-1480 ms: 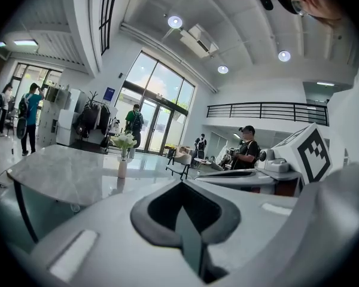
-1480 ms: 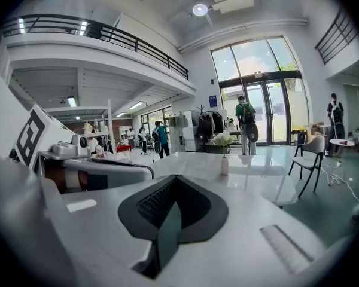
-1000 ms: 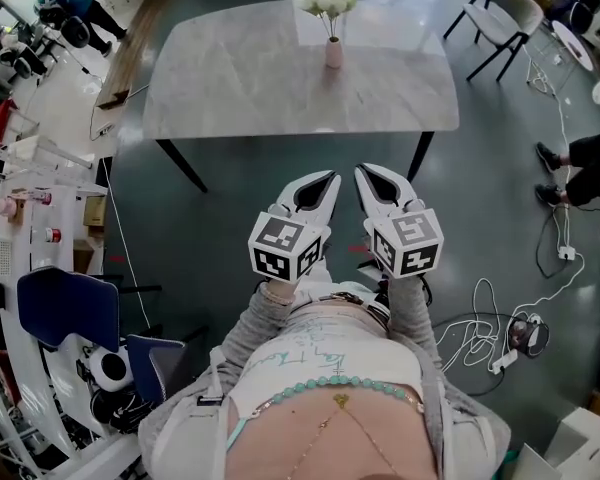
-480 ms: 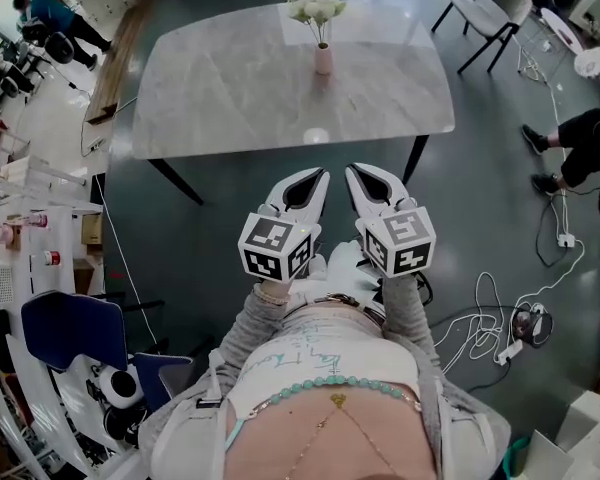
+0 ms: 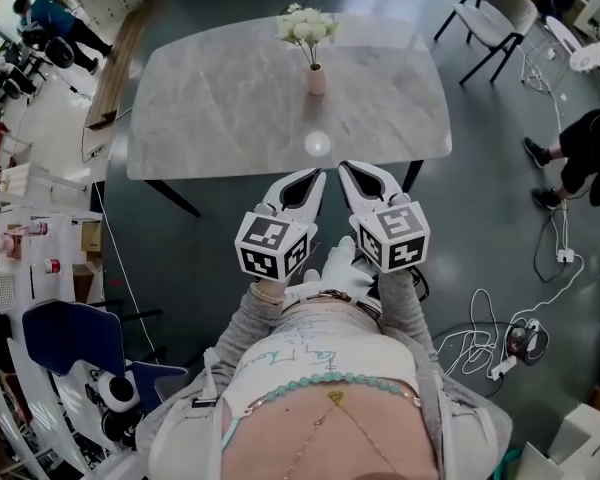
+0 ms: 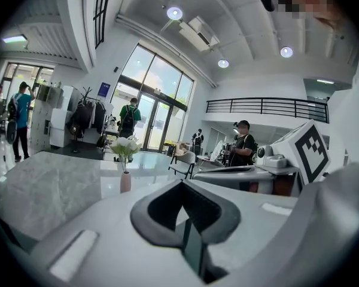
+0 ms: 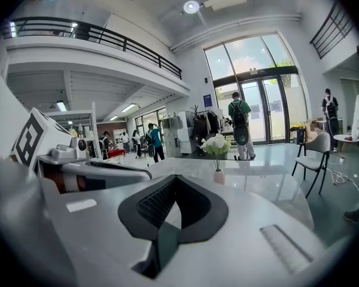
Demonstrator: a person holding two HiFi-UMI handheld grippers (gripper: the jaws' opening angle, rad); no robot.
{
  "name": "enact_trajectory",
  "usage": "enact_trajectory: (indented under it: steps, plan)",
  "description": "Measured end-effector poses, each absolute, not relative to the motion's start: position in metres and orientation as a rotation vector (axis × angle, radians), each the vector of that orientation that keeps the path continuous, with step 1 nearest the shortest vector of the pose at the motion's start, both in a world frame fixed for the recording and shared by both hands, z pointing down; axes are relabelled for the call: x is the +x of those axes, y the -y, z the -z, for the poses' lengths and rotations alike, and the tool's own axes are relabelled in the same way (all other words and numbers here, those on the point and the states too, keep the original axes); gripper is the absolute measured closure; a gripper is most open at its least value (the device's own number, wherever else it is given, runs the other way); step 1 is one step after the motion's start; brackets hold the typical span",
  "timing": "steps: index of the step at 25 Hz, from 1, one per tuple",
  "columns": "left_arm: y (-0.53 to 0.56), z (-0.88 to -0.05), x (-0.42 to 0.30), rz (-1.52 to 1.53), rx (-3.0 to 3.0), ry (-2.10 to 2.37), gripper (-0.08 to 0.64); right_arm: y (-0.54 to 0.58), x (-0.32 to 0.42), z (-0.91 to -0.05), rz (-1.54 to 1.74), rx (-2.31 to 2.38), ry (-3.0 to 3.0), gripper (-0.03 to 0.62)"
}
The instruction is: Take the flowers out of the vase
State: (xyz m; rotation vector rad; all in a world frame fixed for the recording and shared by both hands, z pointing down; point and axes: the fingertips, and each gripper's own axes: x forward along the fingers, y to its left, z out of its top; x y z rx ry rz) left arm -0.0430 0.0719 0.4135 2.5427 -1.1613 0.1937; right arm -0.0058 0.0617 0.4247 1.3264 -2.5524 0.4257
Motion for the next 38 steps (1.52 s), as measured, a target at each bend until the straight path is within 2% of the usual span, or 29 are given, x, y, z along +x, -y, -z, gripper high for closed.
enact_trajectory:
  steps: [14, 38]
  plan:
    - [0.003, -0.396, -0.012, -0.163, 2.498, 1.256, 0.56, 0.018, 0.018, -0.41, -0.397, 1.188, 2.595, 0.565]
    - [0.038, -0.41, -0.01, -0.139, 2.409, 1.352, 0.56, 0.055, 0.04, -0.425, -0.424, 1.141, 2.595, 0.565]
